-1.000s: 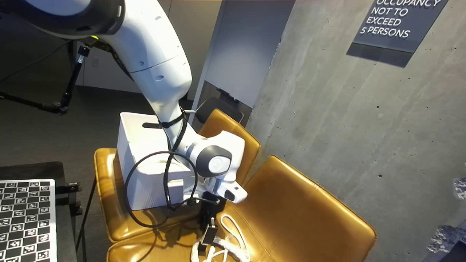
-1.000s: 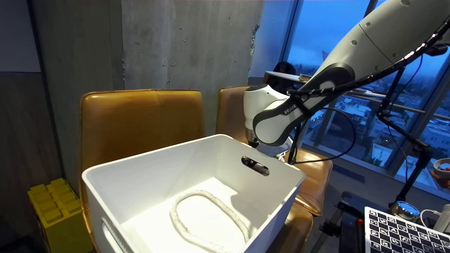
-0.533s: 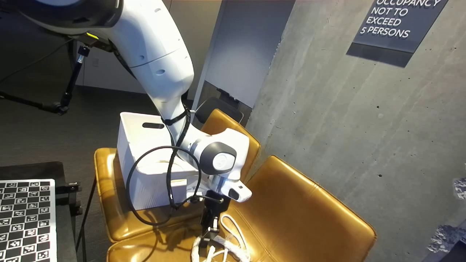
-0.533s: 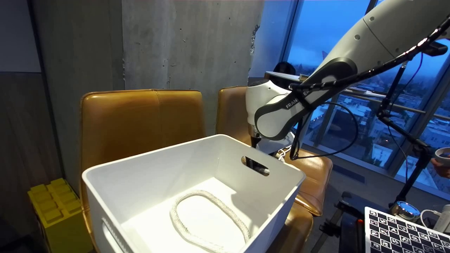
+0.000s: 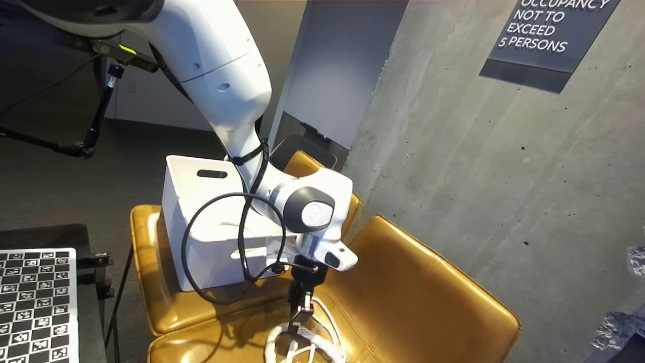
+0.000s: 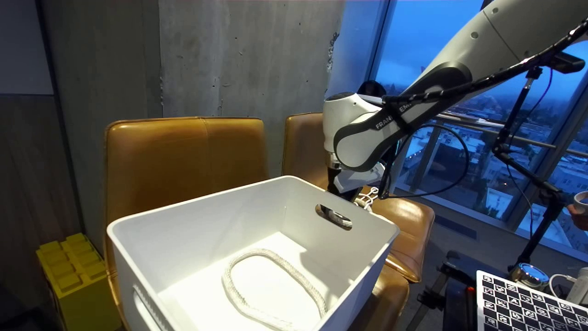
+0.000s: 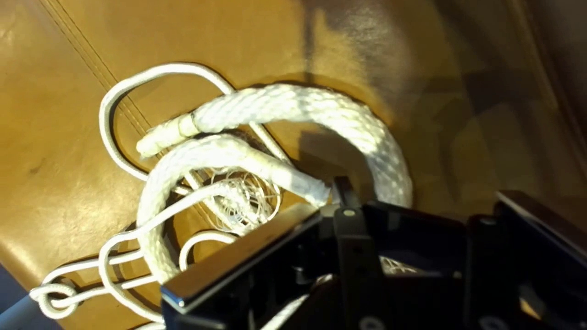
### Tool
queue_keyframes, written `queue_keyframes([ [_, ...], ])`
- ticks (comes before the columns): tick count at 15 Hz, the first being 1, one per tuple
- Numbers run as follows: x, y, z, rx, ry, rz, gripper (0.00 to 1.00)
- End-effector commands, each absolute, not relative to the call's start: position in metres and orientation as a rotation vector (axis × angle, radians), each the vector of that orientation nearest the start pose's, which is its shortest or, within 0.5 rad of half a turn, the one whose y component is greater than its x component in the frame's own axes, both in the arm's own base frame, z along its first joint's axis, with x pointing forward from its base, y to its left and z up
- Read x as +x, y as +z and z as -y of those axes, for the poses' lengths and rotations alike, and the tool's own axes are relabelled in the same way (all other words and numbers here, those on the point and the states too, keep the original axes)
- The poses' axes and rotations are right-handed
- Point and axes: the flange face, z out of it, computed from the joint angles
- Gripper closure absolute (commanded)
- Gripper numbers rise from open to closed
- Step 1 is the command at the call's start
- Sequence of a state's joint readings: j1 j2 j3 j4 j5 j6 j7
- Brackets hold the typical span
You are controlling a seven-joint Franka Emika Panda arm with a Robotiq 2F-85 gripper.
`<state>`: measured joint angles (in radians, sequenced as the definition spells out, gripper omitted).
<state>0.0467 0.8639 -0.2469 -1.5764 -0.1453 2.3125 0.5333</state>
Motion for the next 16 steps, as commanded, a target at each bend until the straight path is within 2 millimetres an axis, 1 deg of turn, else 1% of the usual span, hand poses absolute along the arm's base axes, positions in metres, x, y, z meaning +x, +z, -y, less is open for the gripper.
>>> queue_keyframes([
  [1,0.669,0.138,0.117,-3.287,0.097,-0.990,0.70],
  [2,0.667,0.134,0.117,-3.285,0.102,-0.997,0.64],
  [6,0.662,0.117,0.114,-3.288,0.129,-1.016,0.35],
  [8,0.663,0.116,0.112,-3.288,0.130,-1.017,0.20],
  [11,0.667,0.119,0.105,-3.290,0.122,-1.007,0.01],
  [16,0.671,0.121,0.095,-3.293,0.114,-0.990,0.00],
])
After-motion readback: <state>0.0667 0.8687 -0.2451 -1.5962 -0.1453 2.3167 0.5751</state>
